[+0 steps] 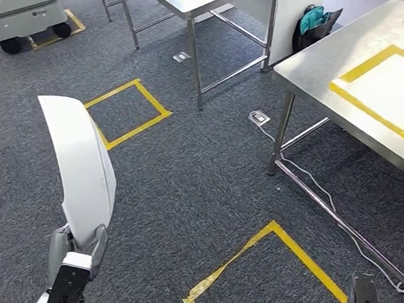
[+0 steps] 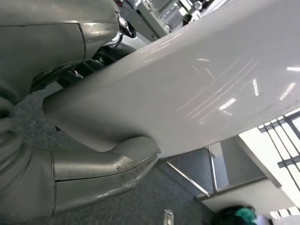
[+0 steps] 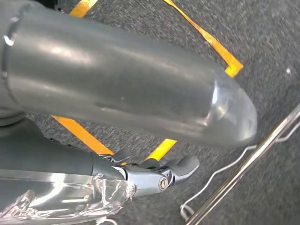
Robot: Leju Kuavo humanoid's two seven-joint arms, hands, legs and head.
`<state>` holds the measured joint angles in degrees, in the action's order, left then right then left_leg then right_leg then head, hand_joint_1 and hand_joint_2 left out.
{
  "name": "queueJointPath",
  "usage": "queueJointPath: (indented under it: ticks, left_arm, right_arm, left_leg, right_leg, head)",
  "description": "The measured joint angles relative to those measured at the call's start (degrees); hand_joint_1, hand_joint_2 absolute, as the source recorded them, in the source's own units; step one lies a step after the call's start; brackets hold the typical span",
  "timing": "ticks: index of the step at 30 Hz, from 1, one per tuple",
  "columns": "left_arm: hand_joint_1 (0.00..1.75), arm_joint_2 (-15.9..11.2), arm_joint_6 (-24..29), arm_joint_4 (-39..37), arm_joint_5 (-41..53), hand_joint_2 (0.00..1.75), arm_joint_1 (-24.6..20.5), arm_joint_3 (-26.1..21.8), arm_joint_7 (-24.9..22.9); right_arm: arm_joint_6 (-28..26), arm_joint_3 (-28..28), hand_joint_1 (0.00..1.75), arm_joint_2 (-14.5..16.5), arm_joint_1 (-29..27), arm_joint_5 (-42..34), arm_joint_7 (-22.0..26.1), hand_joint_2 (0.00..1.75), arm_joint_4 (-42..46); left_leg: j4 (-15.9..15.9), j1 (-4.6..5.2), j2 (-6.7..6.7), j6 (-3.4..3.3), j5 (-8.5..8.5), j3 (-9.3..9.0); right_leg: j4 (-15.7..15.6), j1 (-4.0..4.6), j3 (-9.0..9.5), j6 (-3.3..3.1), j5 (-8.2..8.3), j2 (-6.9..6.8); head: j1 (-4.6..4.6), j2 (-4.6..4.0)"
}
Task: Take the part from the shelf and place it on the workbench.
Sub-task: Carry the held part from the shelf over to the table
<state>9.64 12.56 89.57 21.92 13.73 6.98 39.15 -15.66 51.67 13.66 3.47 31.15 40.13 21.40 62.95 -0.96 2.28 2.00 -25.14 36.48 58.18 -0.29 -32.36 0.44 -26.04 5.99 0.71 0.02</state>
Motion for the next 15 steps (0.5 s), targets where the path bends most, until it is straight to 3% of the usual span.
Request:
queueJointPath:
  ticks: [2,4,5,7,8,9,10,11,12,13,15]
  left_arm:
    - [1.75,-0.01,-0.03,0.0,0.0,1.75,-0.01,-0.07,-0.02]
    - [1.75,0.01,-0.11,0.0,0.01,1.75,-0.05,-0.16,-0.04]
    - [1.75,0.04,-0.2,0.0,0.01,1.75,-0.09,-0.21,-0.04]
    - [1.75,0.13,-0.42,0.0,0.07,1.75,-0.05,-0.29,-0.04]
    - [1.75,0.14,-0.51,0.0,0.17,1.75,0.03,-0.35,-0.04]
    - [1.75,0.15,-0.59,0.0,0.29,1.75,0.13,-0.41,-0.04]
    - [1.75,0.14,-0.69,0.0,0.4,1.75,0.19,-0.48,-0.04]
    - [1.75,0.13,-0.82,0.0,0.49,1.75,0.21,-0.51,-0.04]
    - [1.75,0.13,-0.98,0.0,0.52,1.75,0.2,-0.55,-0.04]
    - [1.75,0.14,-1.18,0.0,0.52,1.75,0.18,-0.57,-0.04]
    - [1.75,0.15,-1.58,-0.03,0.5,1.75,-0.01,-0.61,-0.04]
  right_arm:
    - [0.04,0.0,0.0,0.0,0.13,0.02,0.01,0.0,-0.02]
    - [0.07,0.0,0.0,0.01,-0.04,0.03,0.02,0.0,-0.07]
    - [0.07,-0.01,0.0,0.03,-0.23,0.03,0.02,0.0,-0.1]
    - [0.05,-0.02,0.0,0.12,-0.28,0.01,0.02,0.0,-0.17]
    - [0.05,-0.03,0.0,0.16,-0.13,-0.04,0.02,0.0,-0.2]
    - [0.06,-0.04,0.0,0.18,0.05,-0.13,0.02,0.0,-0.22]
    - [0.08,-0.04,0.0,0.18,0.16,-0.27,0.01,0.0,-0.22]
    - [0.14,-0.03,0.0,0.18,0.14,-0.5,0.01,0.0,-0.22]
    - [0.21,-0.02,0.0,0.18,0.05,-0.76,0.0,0.0,-0.23]
    - [0.27,-0.01,0.0,0.18,-0.06,-1.02,0.0,0.0,-0.23]
    - [0.33,0.0,0.0,0.19,-0.18,-1.46,0.0,0.0,-0.25]
  left_leg:
    - [-4.5,-0.36,2.01,-0.15,0.81,-2.13]
    - [-5.07,-0.22,1.52,-0.99,0.4,-2.32]
    - [-5.2,-0.19,0.89,-1.43,0.42,-2.4]
    - [-5.44,-0.21,-0.49,-2.26,0.47,-2.65]
    - [-5.45,-0.11,-1.21,-2.52,0.41,-2.72]
    - [-5.44,0.0,-1.95,-2.7,0.34,-2.76]
    - [-5.43,0.08,-2.74,-2.77,0.28,-2.79]
    - [-5.43,0.13,-3.5,-2.78,0.21,-2.85]
    - [-5.42,0.14,-4.23,-2.75,0.13,-2.94]
    - [-5.42,0.11,-4.93,-2.64,0.02,-3.09]
    - [-5.4,0.22,-6.09,-2.2,-0.28,-3.52]
  right_leg:
    - [0.42,-0.16,-0.52,0.79,-0.22,1.39]
    - [0.27,-0.45,-1.28,1.57,-0.15,2.53]
    - [0.41,-0.5,-1.52,1.87,-0.26,2.01]
    - [3.35,-0.4,-2.98,2.32,-2.12,-1.35]
    - [6.59,-0.32,-4.53,2.47,-3.86,-3.53]
    - [10.57,-0.3,-6.55,2.65,-5.79,-4.86]
    - [14.19,-0.32,-8.41,2.81,-7.2,-5.39]
    - [16.29,-0.33,-9.53,2.93,-7.6,-5.58]
    - [16.21,-0.34,-9.54,3.0,-6.88,-5.7]
    - [13.79,-0.34,-8.32,3.01,-5.21,-5.98]
    - [5.9,-0.28,-4.13,2.97,-1.5,-8.17]
  head:
    - [-0.08,0.0]
    - [-0.09,0.01]
    - [-0.07,0.01]
    - [0.29,0.01]
    - [0.47,0.01]
    - [0.61,0.01]
    - [0.62,0.01]
    - [0.63,0.01]
    - [0.64,0.01]
    - [0.64,0.01]
    - [0.67,0.01]
